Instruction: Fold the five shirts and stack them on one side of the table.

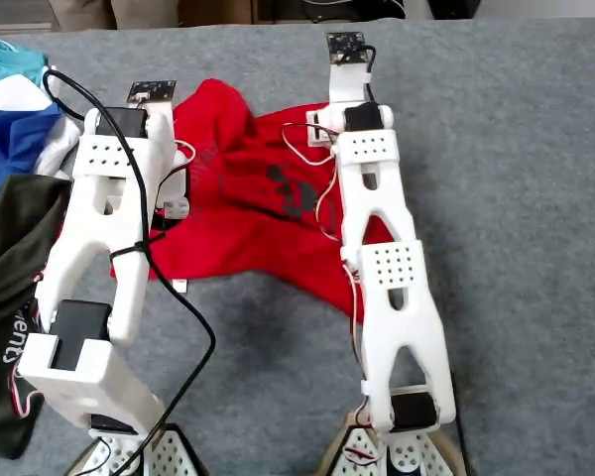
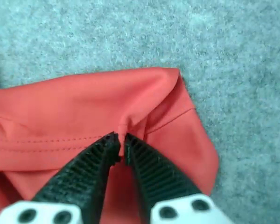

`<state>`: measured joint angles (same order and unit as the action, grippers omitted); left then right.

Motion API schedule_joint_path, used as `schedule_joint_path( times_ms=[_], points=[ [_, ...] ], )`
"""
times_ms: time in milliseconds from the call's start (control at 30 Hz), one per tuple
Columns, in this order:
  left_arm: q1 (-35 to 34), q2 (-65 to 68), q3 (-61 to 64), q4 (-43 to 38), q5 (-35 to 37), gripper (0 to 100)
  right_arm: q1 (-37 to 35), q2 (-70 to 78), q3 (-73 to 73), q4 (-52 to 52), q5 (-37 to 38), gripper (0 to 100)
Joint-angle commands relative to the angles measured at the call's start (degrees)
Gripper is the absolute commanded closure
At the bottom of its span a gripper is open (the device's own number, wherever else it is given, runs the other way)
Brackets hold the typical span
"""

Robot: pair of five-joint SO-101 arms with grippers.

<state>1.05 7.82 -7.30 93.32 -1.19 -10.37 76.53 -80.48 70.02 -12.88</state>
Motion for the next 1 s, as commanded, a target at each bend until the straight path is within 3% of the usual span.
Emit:
schedule_joint_path(
  times_ms=[0,133,267,467,600,733,867,967],
  points=[
    [-0.62,-2.86,-2.02,-0.44,0.0,98,-0.57,-0.4,-1.01,-1.32,-0.26,99.0],
    [-0.62,-2.86,-2.02,-0.53,0.0,98,-0.4,0.04,-5.67,-0.97,-0.09,99.1],
    [-0.7,-2.86,-0.97,-6.42,0.0,98,0.57,0.04,-9.89,-0.97,0.09,99.1],
    [-2.11,-0.31,1.76,-27.78,0.09,96,1.63,0.22,-10.59,-0.97,0.0,99.1],
    [-4.92,8.4,1.58,-44.66,1.49,86,1.63,0.22,-10.51,-0.88,0.09,99.1],
    [-5.89,19.74,-0.7,-56.35,5.36,88,1.54,0.84,-10.59,-1.05,0.09,99.1],
    [-5.89,31.52,-8.26,-60.57,5.19,95,1.19,2.51,-11.12,-1.32,0.09,99.1],
    [-6.51,39.16,-16.97,-59.16,2.64,98,1.19,2.59,-11.12,-1.32,0.09,99.1]
  ],
)
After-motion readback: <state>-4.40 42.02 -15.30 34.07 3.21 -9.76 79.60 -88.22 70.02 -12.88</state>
